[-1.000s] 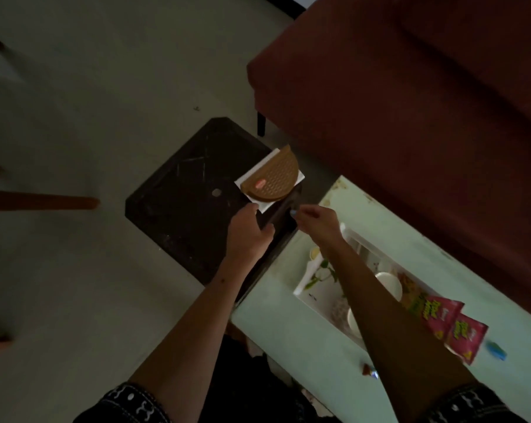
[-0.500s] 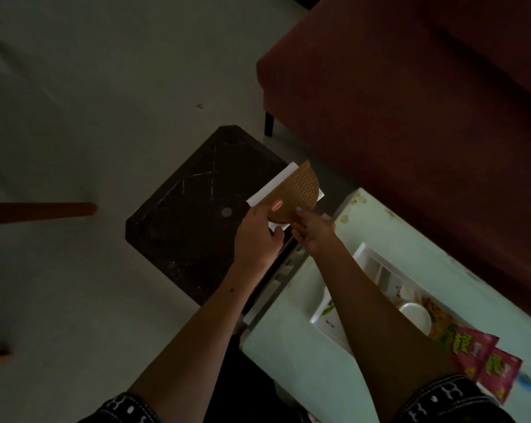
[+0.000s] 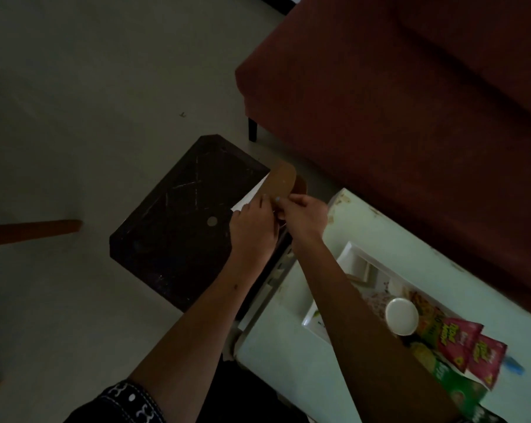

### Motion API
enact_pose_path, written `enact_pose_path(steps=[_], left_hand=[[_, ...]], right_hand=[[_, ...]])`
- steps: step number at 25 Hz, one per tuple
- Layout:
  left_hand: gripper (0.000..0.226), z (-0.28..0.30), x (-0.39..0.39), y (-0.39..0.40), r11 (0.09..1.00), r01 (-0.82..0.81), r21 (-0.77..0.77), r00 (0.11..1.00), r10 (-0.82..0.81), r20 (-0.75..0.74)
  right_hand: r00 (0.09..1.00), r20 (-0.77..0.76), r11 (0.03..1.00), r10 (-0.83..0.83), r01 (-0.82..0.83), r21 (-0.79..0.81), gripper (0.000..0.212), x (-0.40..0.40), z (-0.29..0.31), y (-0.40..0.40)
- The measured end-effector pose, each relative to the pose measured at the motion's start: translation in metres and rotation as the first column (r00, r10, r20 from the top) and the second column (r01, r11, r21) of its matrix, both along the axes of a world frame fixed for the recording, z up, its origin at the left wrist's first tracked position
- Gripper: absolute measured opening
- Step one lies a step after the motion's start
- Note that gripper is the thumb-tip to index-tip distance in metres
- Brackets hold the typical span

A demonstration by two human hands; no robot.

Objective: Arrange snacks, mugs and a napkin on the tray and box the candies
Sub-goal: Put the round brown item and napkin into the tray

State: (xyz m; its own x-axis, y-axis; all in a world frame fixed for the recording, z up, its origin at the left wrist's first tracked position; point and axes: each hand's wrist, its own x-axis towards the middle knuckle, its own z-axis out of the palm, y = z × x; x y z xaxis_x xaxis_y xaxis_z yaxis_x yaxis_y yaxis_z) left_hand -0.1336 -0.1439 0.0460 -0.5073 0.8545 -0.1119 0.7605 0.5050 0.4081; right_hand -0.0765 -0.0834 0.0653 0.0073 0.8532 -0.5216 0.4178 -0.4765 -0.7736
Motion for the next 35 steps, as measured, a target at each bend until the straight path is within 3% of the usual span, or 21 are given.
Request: enact_pose_path(steps=[4, 6, 8, 10, 14, 18, 24, 31, 35], left_hand=[[0.022, 0.01, 0.016, 0.003, 0.999, -0.014, -0.045, 0.999, 0.015, 0.031], [0.022, 0.011, 0.027, 0.0, 1.0, -0.009, -0.022, 0.995, 0.011, 0.103], [0.024, 0.009, 0.042, -0.003, 0.999, -0.013, 0.037, 0.984, 0.006, 0.178], [0.023, 0.005, 0.061, -0.009, 0.994, -0.038, 0.105, 0.965, 0.009, 0.263], [0.024, -0.008, 0.11, -0.023, 0.989, -0.032, 0.146, 0.868, -0.045, 0.495], [0.025, -0.027, 0.153, -0.033, 0.994, 0.061, 0.086, 0.77, -0.102, 0.63], [0.02, -0.063, 0.187, -0.043, 0.972, 0.221, -0.077, 0.785, -0.13, 0.606], [0.019, -0.094, 0.202, -0.048, 0.963, 0.228, -0.14, 0.82, -0.113, 0.561], [0.019, -0.103, 0.203, -0.044, 0.966, 0.217, -0.142, 0.843, -0.112, 0.526]], right_hand=[[0.985, 0.149, 0.97, 0.09, -0.121, 0.211, 0.017, 0.02, 0.012, -0.008], [0.98, 0.196, 0.945, 0.008, -0.072, 0.32, 0.021, 0.037, 0.015, -0.015], [0.972, 0.221, 0.937, -0.083, 0.001, 0.349, 0.039, 0.059, 0.014, -0.023], [0.963, 0.243, 0.963, -0.112, 0.045, 0.265, 0.049, 0.082, 0.01, -0.031], [0.961, 0.264, 0.984, -0.082, 0.037, 0.173, 0.029, 0.136, -0.002, -0.047], [0.917, 0.391, 0.987, -0.082, 0.021, 0.157, 0.027, 0.184, -0.017, -0.066], [0.888, 0.456, 0.998, -0.058, 0.062, 0.008, 0.021, 0.226, -0.055, -0.086], [0.851, 0.477, 0.974, 0.219, -0.162, -0.158, 0.021, 0.238, -0.092, -0.081], [0.829, 0.484, 0.958, 0.279, -0.204, -0.202, 0.027, 0.233, -0.1, -0.076]])
